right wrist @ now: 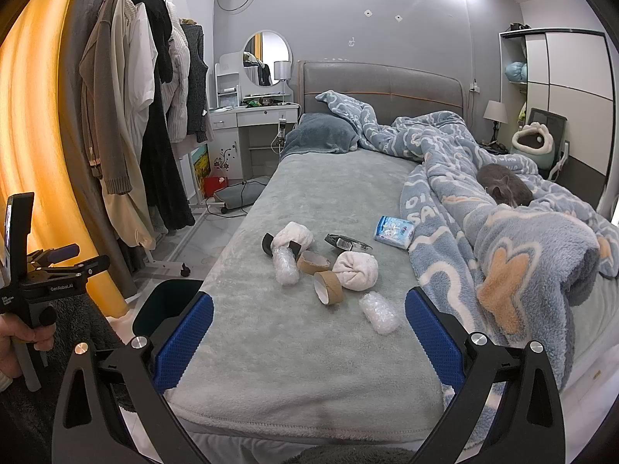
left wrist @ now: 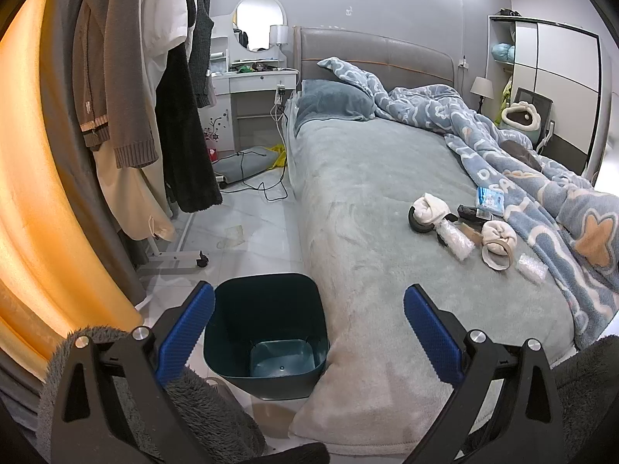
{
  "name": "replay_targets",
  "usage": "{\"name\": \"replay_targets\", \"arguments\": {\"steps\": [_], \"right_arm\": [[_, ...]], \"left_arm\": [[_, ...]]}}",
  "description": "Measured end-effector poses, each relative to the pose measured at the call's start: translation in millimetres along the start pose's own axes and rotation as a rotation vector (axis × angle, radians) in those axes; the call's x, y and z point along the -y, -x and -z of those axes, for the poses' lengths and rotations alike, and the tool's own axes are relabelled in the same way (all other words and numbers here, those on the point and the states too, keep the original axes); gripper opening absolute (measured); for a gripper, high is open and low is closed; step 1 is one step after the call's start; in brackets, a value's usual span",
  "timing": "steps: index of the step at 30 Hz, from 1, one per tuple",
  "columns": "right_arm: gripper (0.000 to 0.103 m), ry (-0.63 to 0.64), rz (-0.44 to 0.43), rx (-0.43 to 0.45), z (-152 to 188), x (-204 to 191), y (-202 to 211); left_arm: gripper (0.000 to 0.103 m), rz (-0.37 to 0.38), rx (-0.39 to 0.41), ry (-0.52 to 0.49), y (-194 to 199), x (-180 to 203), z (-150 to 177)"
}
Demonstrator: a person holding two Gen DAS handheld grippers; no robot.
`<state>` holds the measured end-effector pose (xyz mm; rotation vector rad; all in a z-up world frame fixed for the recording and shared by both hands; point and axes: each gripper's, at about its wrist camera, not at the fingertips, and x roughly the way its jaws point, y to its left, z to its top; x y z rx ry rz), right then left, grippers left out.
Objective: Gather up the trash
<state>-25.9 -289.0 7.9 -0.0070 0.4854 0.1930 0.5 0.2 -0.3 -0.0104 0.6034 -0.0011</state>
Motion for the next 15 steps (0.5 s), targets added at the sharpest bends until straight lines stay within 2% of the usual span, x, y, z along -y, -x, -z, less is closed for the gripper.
{"name": "replay_targets", "arguments": {"steps": [15], "right_arm": [[0.1, -0.014, -0.018, -0.013, -1, 5, 0]], "left_arm": [[0.1, 0.033, -0.009, -0.017, -6, 14, 11]]}}
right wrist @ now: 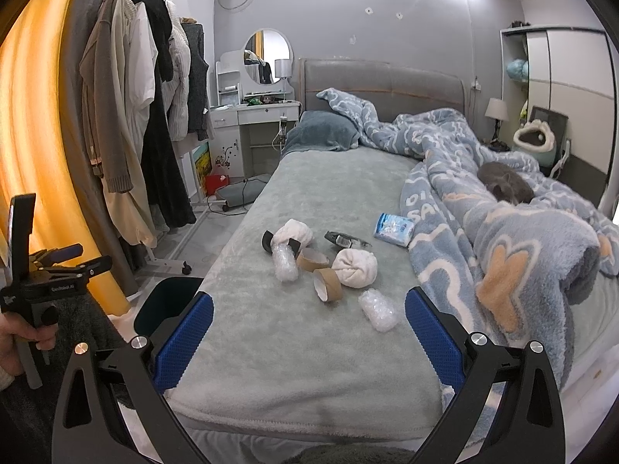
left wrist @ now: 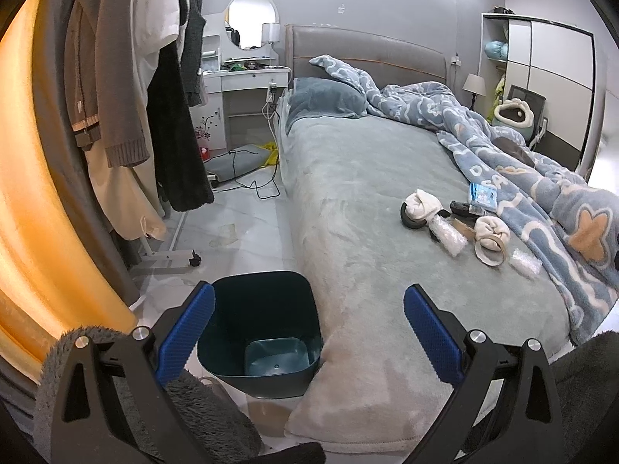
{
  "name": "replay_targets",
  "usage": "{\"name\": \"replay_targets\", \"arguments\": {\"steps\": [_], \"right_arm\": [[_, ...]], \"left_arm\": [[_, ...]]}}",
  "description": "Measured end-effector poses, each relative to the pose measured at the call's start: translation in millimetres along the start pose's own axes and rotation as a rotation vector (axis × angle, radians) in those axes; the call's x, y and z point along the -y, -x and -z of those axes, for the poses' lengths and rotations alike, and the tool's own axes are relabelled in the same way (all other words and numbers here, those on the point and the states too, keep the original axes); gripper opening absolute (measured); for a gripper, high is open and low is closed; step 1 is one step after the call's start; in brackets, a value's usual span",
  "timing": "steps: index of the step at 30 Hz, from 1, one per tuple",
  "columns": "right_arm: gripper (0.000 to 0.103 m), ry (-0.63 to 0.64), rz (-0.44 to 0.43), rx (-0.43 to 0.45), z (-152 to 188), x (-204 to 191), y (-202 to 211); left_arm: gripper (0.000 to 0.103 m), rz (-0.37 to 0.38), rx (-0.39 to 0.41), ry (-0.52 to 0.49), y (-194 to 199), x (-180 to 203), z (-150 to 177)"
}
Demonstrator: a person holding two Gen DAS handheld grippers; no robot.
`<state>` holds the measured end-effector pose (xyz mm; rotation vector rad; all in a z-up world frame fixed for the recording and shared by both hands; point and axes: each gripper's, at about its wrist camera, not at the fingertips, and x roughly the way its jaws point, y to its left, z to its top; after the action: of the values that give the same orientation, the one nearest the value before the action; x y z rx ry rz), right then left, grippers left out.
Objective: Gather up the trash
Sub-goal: 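Move the right tool to the bubble-wrap piece and close on it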
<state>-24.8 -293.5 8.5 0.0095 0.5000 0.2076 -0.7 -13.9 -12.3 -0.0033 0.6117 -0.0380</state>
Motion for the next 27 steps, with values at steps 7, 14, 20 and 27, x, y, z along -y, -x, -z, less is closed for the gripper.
{"name": "replay_targets", "arguments": {"steps": [7, 14, 20, 27], "right_arm": [[0.1, -0.031, -0.028, -0.026, -1, 20, 2], [0.1, 0.008, -0.028, -0.043, -8, 21, -13], [0.087, 0.05, -0.025, -0.076, -6, 27, -41], [0.082, 0.068, -0.044, -0.137, 4, 46, -72]], "left_arm": [[0.1, 0.034, -0.011, -0.051, -2, 8, 0], [0.099, 0.054, -0.046, -0.069, -18, 16, -4], [0.099, 0.081, -0.045, -0.101, -28, 26, -9], [0.097, 0.149, -0.066, -0.125, -43, 39, -17]]}}
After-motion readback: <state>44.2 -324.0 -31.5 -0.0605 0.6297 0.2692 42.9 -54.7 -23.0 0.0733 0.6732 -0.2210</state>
